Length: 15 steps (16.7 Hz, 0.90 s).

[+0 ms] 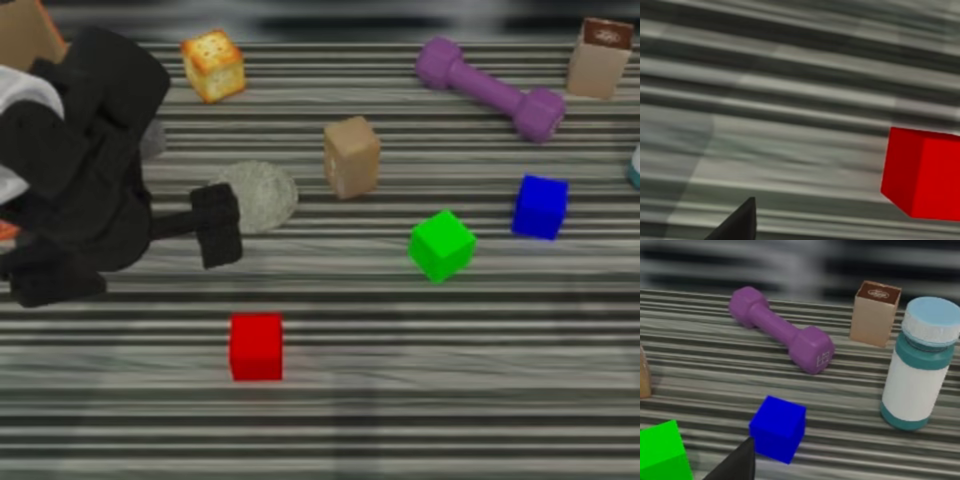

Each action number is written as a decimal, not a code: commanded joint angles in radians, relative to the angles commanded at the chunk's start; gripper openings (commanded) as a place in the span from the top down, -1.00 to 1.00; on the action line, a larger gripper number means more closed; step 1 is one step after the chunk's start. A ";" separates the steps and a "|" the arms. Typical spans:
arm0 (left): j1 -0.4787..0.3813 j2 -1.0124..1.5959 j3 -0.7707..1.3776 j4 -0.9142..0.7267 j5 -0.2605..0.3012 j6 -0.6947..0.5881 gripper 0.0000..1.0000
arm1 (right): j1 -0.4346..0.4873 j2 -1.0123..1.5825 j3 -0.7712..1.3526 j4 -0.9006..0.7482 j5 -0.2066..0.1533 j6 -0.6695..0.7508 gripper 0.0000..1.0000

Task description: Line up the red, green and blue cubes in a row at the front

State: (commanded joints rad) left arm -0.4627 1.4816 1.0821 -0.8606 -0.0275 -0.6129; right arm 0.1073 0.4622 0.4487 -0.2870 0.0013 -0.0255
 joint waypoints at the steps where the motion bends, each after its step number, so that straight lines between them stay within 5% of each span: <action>1: 0.035 -0.087 -0.066 0.044 -0.001 0.014 -1.00 | 0.021 0.103 0.091 -0.056 -0.001 -0.005 -1.00; 9: 0.305 -0.855 -0.649 0.439 -0.002 0.237 -1.00 | 0.195 1.048 0.846 -0.555 -0.005 -0.042 -1.00; 15: 0.430 -1.255 -0.952 0.698 0.012 0.458 -1.00 | 0.303 1.583 1.312 -0.855 -0.004 -0.066 -1.00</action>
State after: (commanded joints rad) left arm -0.0326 0.2265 0.1302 -0.1621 -0.0151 -0.1549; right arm 0.4099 2.0451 1.7604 -1.1421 -0.0029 -0.0915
